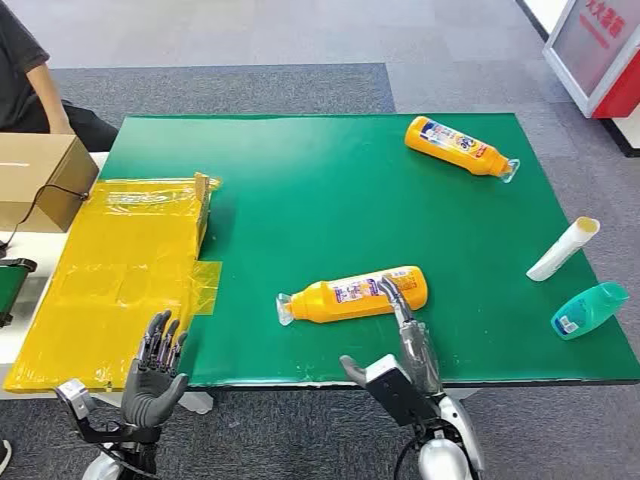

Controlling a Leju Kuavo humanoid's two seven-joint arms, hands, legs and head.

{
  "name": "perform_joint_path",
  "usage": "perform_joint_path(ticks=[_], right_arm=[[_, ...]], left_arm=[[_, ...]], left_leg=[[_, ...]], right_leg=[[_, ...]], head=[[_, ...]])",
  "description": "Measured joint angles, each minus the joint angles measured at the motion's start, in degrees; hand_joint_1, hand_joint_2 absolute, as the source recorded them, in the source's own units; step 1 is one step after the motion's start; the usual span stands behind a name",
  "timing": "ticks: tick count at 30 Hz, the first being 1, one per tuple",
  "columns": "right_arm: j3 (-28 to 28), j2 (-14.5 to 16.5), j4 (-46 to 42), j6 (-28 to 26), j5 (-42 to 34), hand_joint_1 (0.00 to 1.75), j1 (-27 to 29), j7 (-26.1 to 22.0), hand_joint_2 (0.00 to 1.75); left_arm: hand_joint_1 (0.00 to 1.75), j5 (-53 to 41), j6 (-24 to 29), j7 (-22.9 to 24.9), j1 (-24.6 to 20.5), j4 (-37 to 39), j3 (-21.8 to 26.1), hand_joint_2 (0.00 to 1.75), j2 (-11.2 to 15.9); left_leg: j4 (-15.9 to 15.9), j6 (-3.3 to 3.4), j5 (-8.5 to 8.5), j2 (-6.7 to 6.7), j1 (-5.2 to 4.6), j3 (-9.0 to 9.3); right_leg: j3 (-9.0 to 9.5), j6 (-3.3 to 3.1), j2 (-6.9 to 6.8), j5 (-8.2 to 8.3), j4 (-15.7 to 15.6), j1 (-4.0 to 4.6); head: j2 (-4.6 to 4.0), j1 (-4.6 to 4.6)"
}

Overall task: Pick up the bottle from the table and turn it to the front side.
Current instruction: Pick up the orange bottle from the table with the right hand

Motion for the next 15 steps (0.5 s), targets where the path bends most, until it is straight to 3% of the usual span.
perform_joint_path(ticks=[7, 11, 15], right_arm=[[-0.55, -0.46, -1.19, -1.06, 13.73, 0.00, -4.27, 8.51, 1.75], [-1.25, -1.26, 0.06, 1.90, 19.87, 0.00, -9.01, 13.14, 1.75], [-1.27, -3.17, 7.22, 7.62, 21.87, 0.00, -15.00, 16.02, 1.75]], left_arm=[[0.00, -0.09, -0.53, 0.05, -0.86, 0.46, -0.05, 1.75, -0.01], [0.00, -0.10, -0.65, -0.68, -1.92, 1.55, -0.13, 1.75, 0.03], [0.00, -0.55, -1.15, -3.24, -3.65, 4.53, -0.54, 1.75, 0.69]], left_leg=[[0.00, -0.02, 0.04, 0.00, 0.00, 0.01], [0.00, -0.02, 0.12, 0.00, 0.00, 0.01], [0.00, -0.02, 0.17, 0.00, 0.00, 0.00]], right_leg=[[-0.01, 0.01, 0.01, 0.05, 0.00, 0.00], [0.00, 0.03, 0.01, 0.11, 0.00, 0.00], [0.01, 0.05, 0.01, 0.16, 0.00, 0.00]], head=[[0.00, -0.01], [0.00, -0.01], [0.00, -0.02]])
